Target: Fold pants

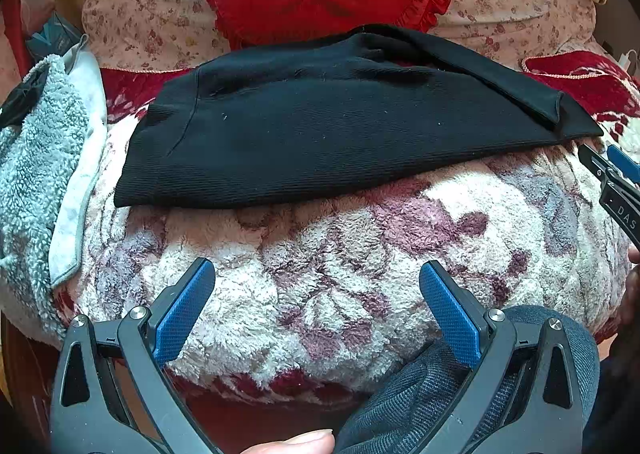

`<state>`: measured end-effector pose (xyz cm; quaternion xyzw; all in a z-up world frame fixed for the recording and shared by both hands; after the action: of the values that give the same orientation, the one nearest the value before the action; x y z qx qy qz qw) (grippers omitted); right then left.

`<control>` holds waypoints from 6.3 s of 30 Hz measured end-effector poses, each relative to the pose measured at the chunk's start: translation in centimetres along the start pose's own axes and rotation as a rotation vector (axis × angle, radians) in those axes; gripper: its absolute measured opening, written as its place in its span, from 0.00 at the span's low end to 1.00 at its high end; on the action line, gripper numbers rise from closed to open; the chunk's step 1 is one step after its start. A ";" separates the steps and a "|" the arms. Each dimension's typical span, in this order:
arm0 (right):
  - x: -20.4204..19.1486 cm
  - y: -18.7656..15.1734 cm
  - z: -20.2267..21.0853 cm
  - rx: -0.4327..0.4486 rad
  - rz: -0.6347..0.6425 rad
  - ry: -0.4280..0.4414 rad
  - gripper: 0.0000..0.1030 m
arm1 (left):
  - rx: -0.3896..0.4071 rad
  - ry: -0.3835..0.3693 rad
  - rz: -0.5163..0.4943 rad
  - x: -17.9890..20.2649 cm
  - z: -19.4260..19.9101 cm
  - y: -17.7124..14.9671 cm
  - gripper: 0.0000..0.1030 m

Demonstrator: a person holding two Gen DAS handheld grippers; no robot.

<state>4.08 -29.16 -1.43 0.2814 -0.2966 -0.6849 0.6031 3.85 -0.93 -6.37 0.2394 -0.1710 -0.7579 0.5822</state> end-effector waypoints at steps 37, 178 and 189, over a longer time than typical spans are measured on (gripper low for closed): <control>0.7 -0.1 0.4 0.004 -0.016 -0.017 0.61 | 0.450 -0.096 0.092 -6.7 7.8 2.7 0.99; 0.4 3.7 8.4 0.081 -0.031 0.495 0.03 | 0.203 -0.142 0.250 -10.5 -1.1 -5.3 0.61; 7.1 8.9 3.8 -0.038 -0.415 0.505 0.03 | 0.205 -0.120 0.242 -10.0 -1.1 -5.5 0.64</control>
<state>6.31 -36.77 7.60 0.4856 -0.0613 -0.7073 0.5100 2.17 10.21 -8.54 0.2294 -0.3096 -0.6739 0.6304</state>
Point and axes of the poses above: each gripper's, at about its wrist camera, not at the fingertips, and z roughly against the way its jaws point, x to its right, y to its top, the point moved 5 cm from there along -z, roughly the way its jaws point, and after that the axes turned 8 degrees about -z, right-handed, at the moved point
